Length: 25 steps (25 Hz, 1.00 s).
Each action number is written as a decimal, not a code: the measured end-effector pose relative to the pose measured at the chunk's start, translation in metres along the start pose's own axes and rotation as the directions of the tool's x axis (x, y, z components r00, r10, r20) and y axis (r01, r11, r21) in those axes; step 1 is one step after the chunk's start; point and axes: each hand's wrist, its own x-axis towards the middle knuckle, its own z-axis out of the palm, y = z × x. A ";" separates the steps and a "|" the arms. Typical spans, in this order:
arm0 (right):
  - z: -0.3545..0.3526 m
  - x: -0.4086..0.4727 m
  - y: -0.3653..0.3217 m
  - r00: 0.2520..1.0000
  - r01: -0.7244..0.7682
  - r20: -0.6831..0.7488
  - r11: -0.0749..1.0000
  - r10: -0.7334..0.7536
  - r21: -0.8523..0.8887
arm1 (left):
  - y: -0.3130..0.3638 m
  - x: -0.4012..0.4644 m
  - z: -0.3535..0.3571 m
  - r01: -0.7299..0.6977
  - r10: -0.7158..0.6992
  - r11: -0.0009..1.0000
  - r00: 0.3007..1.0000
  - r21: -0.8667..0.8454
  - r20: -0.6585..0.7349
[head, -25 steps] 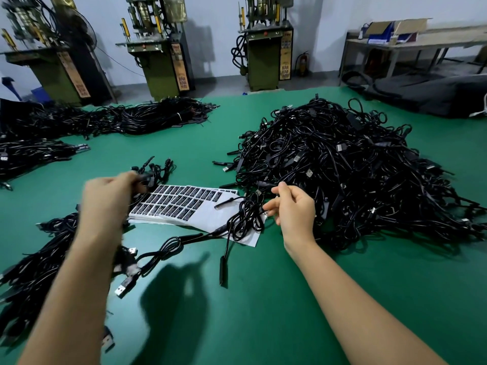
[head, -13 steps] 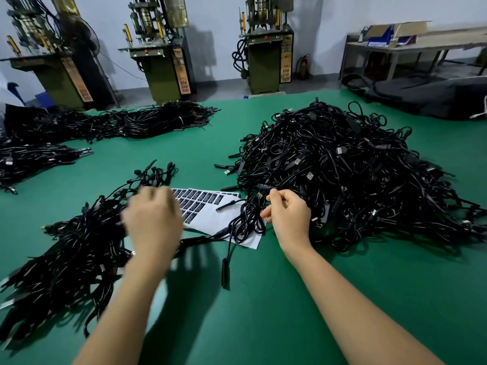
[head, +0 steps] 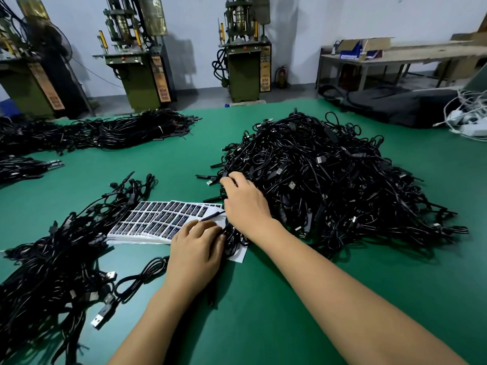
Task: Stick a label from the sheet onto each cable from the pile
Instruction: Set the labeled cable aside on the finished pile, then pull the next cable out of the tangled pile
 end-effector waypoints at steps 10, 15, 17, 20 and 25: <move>-0.015 0.018 0.000 0.975 -0.106 0.172 0.974 0.141 -0.199 | 0.000 0.001 -0.001 -0.001 0.001 1.000 1.000 -0.029 -0.022; -0.013 0.011 0.005 0.989 -0.139 -0.034 0.981 0.145 0.137 | 0.000 0.000 -0.001 0.020 -0.020 0.999 1.000 -0.034 0.001; -0.019 0.009 0.003 0.972 -0.150 -0.108 0.907 0.208 0.393 | 0.000 0.000 -0.001 0.026 -0.026 0.999 1.000 -0.030 0.014; -0.030 -0.001 -0.004 0.904 0.084 -0.411 0.894 0.116 0.439 | 0.002 -0.001 -0.002 0.019 -0.018 0.999 0.999 -0.038 0.027; -0.006 -0.051 -0.016 0.853 0.300 -0.513 0.897 -0.100 0.324 | 0.002 0.002 -0.003 0.011 -0.032 0.979 0.995 -0.206 -0.098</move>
